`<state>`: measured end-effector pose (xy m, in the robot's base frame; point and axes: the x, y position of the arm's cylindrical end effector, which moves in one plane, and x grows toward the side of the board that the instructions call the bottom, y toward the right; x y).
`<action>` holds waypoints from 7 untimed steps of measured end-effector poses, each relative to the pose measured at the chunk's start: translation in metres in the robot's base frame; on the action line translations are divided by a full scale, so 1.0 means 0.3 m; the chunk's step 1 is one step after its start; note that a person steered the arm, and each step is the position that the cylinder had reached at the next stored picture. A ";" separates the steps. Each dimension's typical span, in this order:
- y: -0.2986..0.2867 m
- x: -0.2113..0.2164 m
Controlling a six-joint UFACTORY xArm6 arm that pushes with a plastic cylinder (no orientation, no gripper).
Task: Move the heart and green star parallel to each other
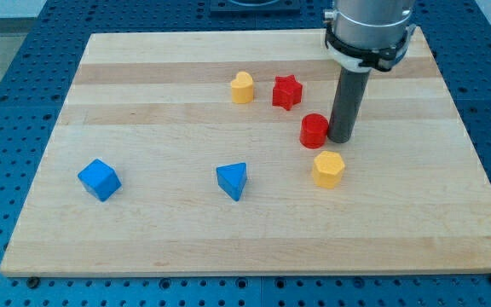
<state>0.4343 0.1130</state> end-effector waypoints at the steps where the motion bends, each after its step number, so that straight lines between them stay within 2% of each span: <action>1: -0.031 -0.105; 4: -0.399 -0.189; 5: -0.453 -0.258; 6: -0.458 -0.423; 7: -0.458 -0.528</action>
<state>0.2758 -0.0243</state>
